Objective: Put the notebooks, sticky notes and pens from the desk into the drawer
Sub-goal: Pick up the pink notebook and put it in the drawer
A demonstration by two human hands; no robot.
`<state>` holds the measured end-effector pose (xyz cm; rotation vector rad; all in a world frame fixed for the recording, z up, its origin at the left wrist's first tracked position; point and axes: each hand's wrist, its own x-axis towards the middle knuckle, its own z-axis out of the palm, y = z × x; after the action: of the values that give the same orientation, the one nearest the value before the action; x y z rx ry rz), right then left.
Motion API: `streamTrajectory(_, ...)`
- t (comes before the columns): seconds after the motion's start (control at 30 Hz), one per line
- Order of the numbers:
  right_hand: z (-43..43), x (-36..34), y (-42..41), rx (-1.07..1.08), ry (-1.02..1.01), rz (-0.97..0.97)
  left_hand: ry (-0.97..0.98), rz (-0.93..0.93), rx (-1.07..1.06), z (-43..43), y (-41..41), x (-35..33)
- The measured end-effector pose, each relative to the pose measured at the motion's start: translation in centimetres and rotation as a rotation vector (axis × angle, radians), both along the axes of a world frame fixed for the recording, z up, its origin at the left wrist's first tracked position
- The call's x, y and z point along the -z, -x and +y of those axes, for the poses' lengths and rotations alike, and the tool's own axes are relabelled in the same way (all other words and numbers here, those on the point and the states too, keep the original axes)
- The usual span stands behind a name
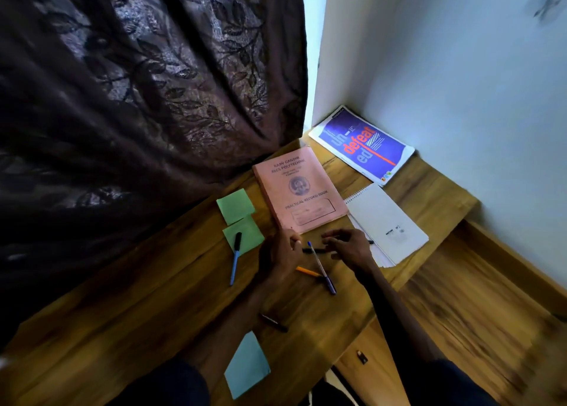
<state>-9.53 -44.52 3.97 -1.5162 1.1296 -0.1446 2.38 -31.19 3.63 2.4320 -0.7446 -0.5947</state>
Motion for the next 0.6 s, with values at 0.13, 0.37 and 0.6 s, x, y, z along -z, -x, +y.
streamTrajectory(0.13,-2.6,0.6,-1.5,0.015,0.074,0.044,-0.002,0.048,-0.022,-3.0,-1.5,0.1)
streamTrajectory(0.37,-7.9,2.6,-5.3,-0.024,0.236,0.118,-0.072,0.028,-0.137,-7.1,-4.8,2.4)
streamTrajectory(0.6,-11.0,5.6,-9.1,-0.193,0.474,0.251,-0.31,0.133,-0.225,-8.6,-7.6,4.5)
